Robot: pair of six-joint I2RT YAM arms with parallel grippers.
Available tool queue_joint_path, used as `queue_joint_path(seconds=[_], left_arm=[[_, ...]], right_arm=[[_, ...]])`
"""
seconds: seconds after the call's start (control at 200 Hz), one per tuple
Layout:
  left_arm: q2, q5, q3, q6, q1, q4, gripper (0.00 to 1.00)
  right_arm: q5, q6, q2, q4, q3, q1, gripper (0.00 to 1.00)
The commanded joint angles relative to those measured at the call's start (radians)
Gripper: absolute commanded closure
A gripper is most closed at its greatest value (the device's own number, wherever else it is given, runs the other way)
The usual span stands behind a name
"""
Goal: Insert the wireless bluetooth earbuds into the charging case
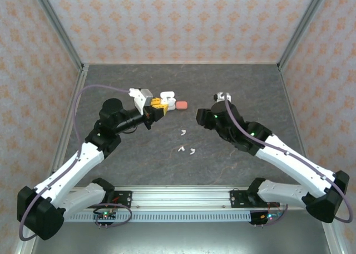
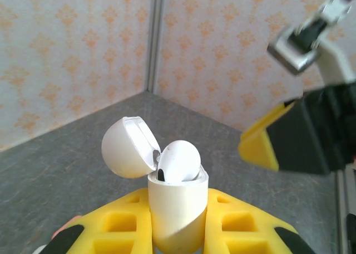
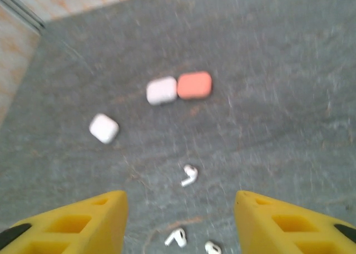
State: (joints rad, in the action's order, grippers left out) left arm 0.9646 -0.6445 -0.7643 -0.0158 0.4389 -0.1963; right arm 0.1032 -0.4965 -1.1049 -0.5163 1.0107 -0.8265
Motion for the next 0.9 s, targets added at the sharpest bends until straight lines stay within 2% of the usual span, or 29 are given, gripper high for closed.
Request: queue_joint_path(seconds=[0.0, 0.135, 0.385, 0.546, 0.896], left_arm=[[-0.029, 0.049, 0.008, 0.056, 0.008, 0.048, 1.0], [-0.035, 0.041, -0.012, 0.099, 0.007, 0.122, 1.0], [-0.044, 0.045, -0.002, 0.105, 0.007, 0.109, 1.0], [-0.049, 0.045, -0.002, 0.11, 0.006, 0.116, 1.0], [-0.046, 0.049, -0.004, 0.116, 0.007, 0.126, 1.0]], right_arm=[[-0.077, -0.074, -0.064, 0.008, -0.054, 0.003, 0.48], [-0.124, -0.132, -0.192, 0.011, -0.082, -0.016, 0.49], [-0.153, -0.23, -0.392, 0.066, -0.101, -0.072, 0.5], [-0.149, -0.278, -0.456, 0.085, -0.109, -0.077, 0.51], [-0.148, -0.269, -0.533, 0.076, -0.09, -0.078, 0.55]])
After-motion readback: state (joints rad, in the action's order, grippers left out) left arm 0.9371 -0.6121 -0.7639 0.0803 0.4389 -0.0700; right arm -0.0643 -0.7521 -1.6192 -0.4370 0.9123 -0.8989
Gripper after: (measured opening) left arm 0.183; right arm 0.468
